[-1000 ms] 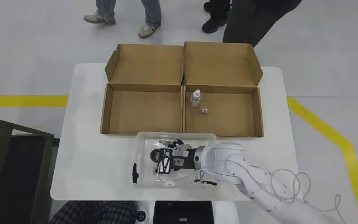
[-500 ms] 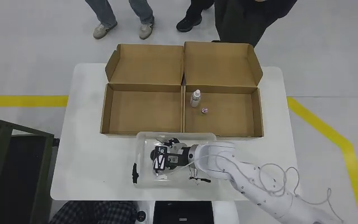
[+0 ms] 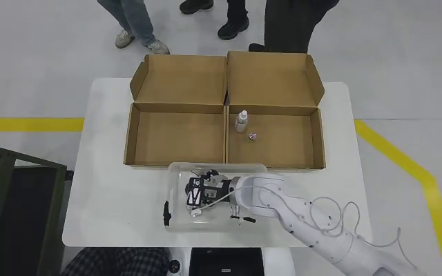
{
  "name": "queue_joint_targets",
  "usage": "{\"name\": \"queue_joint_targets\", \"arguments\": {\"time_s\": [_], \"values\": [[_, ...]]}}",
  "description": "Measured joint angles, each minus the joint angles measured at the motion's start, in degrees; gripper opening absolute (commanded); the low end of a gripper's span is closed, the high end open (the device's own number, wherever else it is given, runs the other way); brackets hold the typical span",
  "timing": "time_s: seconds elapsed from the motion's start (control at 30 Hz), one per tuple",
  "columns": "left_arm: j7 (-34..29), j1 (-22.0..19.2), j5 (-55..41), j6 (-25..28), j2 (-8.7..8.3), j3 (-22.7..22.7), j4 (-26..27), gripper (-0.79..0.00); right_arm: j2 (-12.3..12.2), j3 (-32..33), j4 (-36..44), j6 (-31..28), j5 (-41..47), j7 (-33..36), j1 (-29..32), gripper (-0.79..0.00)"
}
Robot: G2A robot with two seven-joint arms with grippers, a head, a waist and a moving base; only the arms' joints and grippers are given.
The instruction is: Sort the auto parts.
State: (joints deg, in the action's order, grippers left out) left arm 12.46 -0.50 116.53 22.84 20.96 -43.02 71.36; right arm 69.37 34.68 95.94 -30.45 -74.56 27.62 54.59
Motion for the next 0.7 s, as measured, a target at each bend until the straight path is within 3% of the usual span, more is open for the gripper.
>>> {"name": "queue_joint_targets", "arguments": {"time_s": [0.4,0.47,0.5,0.6,0.7], "values": [[0.0,0.0,0.0,0.0,0.0,0.0,0.0,0.0,1.49,-0.98,-3.64,-1.29,0.4,-1.35,-1.07,-0.296],[0.0,0.0,0.0,0.0,0.0,0.0,0.0,0.0,1.77,-1.15,-4.27,-1.66,0.67,-1.4,-1.32,-0.332],[0.0,0.0,0.0,0.0,0.0,0.0,0.0,0.0,1.88,-1.2,-4.5,-1.81,0.79,-1.47,-1.41,-0.394],[0.0,0.0,0.0,0.0,0.0,0.0,0.0,0.0,2.19,-1.26,-5.19,-2.41,1.43,-1.88,-1.56,-0.44],[0.0,0.0,0.0,0.0,0.0,0.0,0.0,0.0,2.42,-1.09,-5.88,-3.19,2.37,-2.6,-1.61,-0.551]]}}
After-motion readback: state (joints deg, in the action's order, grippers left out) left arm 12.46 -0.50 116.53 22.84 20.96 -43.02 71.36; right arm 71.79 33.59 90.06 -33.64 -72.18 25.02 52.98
